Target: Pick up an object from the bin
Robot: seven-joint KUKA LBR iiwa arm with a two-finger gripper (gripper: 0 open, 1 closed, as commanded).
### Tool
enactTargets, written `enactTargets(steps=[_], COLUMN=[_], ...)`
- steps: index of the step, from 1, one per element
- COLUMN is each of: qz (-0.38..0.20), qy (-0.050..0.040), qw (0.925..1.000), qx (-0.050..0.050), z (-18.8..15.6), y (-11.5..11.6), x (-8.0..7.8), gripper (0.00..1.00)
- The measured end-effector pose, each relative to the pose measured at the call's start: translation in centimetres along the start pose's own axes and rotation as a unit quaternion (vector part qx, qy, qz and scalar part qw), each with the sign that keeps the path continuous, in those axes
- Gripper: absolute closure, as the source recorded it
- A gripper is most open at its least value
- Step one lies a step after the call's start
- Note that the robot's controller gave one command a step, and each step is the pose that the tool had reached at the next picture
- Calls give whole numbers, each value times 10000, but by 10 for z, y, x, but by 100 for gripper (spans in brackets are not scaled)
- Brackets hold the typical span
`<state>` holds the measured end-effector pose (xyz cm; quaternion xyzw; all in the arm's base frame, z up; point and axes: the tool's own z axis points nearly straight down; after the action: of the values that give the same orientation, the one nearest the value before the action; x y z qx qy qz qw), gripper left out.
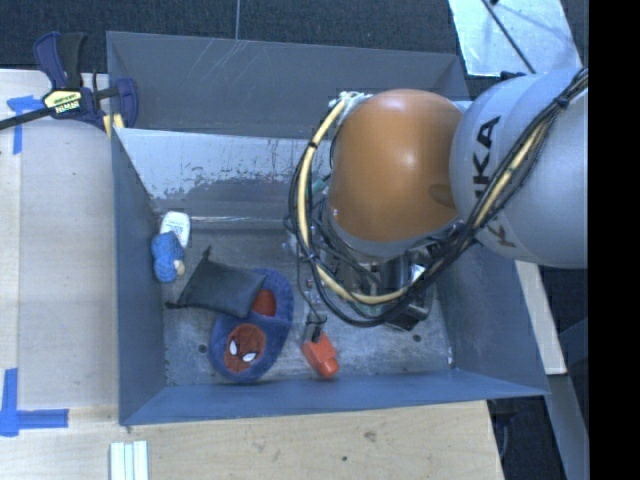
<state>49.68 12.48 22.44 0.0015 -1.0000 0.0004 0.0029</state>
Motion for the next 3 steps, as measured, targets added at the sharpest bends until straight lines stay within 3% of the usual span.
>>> enactTargets(steps=[1,2,3], qz=[597,378,405], qy=[-2,-72,-199], qw=[9982,9993,9990], qx=[4,-19,-41], z=[96,154,146], y=[40,30,29], x=[1,8,0], gripper=[0,0,100])
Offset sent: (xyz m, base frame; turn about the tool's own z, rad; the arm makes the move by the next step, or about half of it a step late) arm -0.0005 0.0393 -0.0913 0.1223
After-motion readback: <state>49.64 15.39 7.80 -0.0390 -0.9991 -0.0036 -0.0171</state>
